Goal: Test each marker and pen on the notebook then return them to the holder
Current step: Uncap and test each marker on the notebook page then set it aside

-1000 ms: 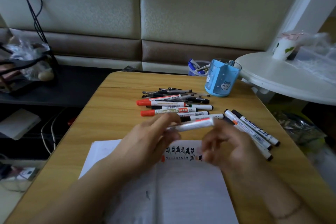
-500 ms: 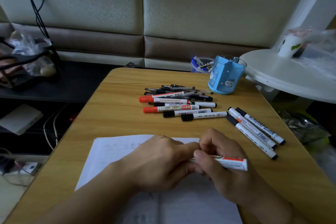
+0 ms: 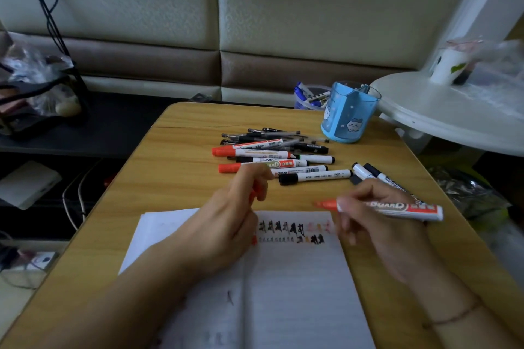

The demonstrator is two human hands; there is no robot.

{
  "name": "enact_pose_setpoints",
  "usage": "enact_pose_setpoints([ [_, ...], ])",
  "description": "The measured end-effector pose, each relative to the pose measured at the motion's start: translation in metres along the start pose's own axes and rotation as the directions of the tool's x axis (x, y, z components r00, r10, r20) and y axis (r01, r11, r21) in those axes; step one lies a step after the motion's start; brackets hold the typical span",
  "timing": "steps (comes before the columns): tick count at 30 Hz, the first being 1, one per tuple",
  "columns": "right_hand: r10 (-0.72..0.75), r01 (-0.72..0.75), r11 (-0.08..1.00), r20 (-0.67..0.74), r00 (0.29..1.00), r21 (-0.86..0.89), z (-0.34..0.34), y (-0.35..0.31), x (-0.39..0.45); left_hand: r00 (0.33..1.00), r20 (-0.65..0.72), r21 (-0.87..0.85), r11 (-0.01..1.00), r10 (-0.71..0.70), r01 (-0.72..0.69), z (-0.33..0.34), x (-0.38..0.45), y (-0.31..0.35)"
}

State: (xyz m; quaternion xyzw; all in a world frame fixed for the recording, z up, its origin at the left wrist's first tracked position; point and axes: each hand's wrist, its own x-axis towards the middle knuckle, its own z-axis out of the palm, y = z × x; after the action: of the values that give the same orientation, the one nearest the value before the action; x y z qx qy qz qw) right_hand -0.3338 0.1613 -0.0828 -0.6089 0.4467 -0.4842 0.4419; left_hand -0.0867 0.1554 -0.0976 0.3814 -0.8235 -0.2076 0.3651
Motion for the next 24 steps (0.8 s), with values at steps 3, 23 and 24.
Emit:
enact_pose_setpoints([
  [3, 0.1, -0.109, 0.988, -0.085, 0.991, -0.112, -0.001, 0.017, 0.002, 1.0, -0.011, 0.032, 0.999, -0.002, 0.002, 0.006, 0.001, -0.005],
  [23, 0.093, -0.155, 0.944, -0.216, 0.972, -0.291, -0.001, 0.023, 0.005, 0.993, -0.117, -0.078, 0.997, -0.019, 0.01, 0.013, 0.003, -0.013],
  [24, 0.087, -0.147, 0.938, -0.199, 0.976, -0.313, -0.001, 0.023, 0.005, 0.994, -0.112, -0.066, 0.998, -0.012, 0.005, 0.013, 0.003, -0.013],
])
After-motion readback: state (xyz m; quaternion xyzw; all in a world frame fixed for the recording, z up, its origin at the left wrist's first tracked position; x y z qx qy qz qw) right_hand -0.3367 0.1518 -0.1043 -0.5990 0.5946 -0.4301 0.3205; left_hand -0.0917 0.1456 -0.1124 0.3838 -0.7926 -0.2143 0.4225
